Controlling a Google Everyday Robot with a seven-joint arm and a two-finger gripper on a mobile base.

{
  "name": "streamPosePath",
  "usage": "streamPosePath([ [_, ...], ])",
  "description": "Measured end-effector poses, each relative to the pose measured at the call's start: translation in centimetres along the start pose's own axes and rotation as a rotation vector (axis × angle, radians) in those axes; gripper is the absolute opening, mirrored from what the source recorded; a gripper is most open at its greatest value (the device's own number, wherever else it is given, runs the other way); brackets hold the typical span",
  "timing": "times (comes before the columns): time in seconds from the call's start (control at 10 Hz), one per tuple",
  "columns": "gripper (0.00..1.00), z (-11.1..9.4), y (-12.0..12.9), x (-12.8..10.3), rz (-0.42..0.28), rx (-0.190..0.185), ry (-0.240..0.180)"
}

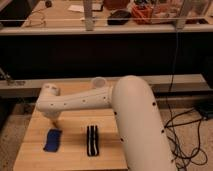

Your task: Place the pepper on the white sponge

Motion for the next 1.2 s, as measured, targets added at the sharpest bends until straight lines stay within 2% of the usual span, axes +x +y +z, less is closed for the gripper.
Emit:
streamPosePath([
  [0.1,0.15,-0.2,0.0,-0.9,0.003,-0.004,0.003],
  [0.2,0.27,-0.3,-0.3,-1.9,0.006,-0.008,0.001],
  [0.3,0.38,-0.4,-0.4,-2.0,0.013,-0.015,-0.001],
  [0.5,0.56,-0.1,-0.5,-1.0,0.025,-0.029,-0.006],
  [0.7,0.76,0.7,-1.0,1.8,0.037,-0.046,-0.014],
  [0.9,0.8,0.9,-0.9,3.8,0.052,-0.059,-0.02],
  [1.2,0.8,1.6,-1.5,4.0,0.052,-0.074,-0.047],
])
